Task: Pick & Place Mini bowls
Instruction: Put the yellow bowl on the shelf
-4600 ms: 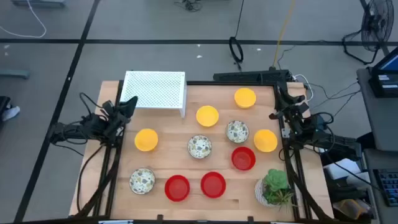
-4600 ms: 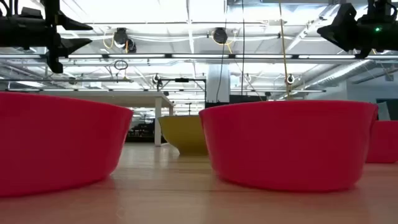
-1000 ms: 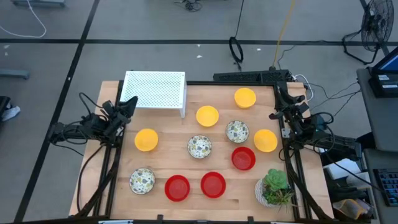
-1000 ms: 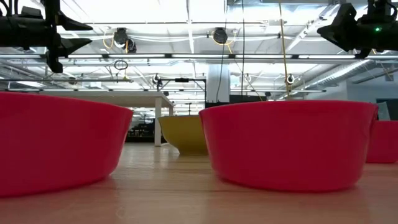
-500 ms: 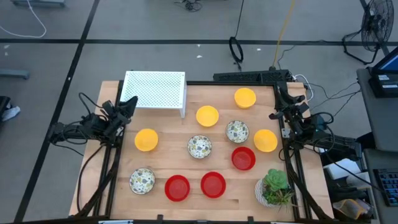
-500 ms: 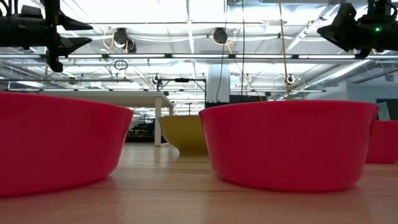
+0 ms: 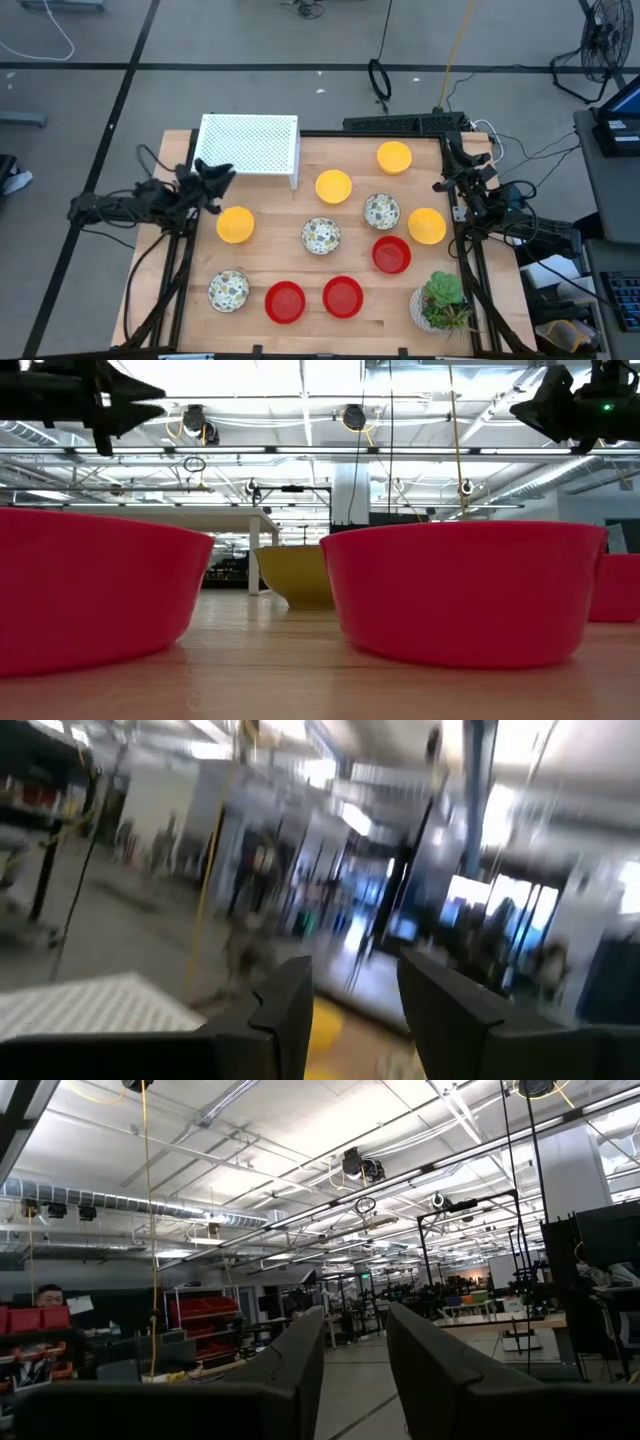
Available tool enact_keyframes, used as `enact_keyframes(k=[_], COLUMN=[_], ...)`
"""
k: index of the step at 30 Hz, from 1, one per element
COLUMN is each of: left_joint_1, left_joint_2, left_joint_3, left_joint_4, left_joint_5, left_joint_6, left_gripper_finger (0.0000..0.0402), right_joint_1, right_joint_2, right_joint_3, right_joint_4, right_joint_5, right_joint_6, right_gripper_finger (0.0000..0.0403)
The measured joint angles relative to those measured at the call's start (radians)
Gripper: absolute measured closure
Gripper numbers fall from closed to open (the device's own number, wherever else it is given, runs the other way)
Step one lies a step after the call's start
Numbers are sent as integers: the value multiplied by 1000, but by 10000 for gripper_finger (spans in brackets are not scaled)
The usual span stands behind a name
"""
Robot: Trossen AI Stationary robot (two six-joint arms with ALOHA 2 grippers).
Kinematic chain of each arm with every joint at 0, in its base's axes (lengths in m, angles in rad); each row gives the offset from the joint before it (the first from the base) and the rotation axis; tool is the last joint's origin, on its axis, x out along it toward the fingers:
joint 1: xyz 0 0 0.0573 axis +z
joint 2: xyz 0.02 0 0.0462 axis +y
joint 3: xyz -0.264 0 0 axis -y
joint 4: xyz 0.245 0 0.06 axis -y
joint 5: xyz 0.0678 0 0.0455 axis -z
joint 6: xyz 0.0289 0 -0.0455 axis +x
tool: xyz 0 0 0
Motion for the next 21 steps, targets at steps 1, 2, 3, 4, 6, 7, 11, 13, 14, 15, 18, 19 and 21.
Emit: enact_keyframes(k=[1, 2, 3, 4, 6, 7, 11, 13, 14, 15, 18, 19, 21], left_joint_1=[0, -1, -4, -9, -22, -32, -76, -98, -108, -119, -149, -159, -175], left_joint_2=[39, 79, 121, 164, 254, 301, 481, 557, 591, 624, 711, 735, 775], left_joint_3=[23, 44, 65, 87, 133, 156, 246, 283, 301, 318, 352, 359, 368], left_joint_4=[-43, -85, -124, -159, -222, -244, -343, -384, -399, -416, -479, -495, -517], left_joint_5=[1, 8, 17, 33, 75, 96, 185, 236, 263, 292, 385, 416, 467], left_joint_6=[-14, -29, -44, -58, -98, -117, -175, -199, -221, -248, -332, -364, -428], left_gripper_finger=[252, 252, 252, 252, 252, 252, 252, 252, 252, 252, 252, 252, 252], right_joint_1=[0, 0, 0, 0, 0, 0, 0, 0, 0, 0, 0, 0, 0], right_joint_2=[0, 0, 0, 0, 0, 0, 0, 0, 0, 0, 0, 0, 0], right_joint_3=[0, 0, 0, 0, 0, 0, 0, 0, 0, 0, 0, 0, 0], right_joint_4=[0, 0, 0, 0, 0, 0, 0, 0, 0, 0, 0, 0, 0], right_joint_5=[0, 0, 0, 0, 0, 0, 0, 0, 0, 0, 0, 0, 0], right_joint_6=[0, 0, 0, 0, 0, 0, 0, 0, 0, 0, 0, 0, 0], right_gripper_finger=[300, 300, 300, 300, 300, 300, 300, 300, 300, 300, 300, 300, 300])
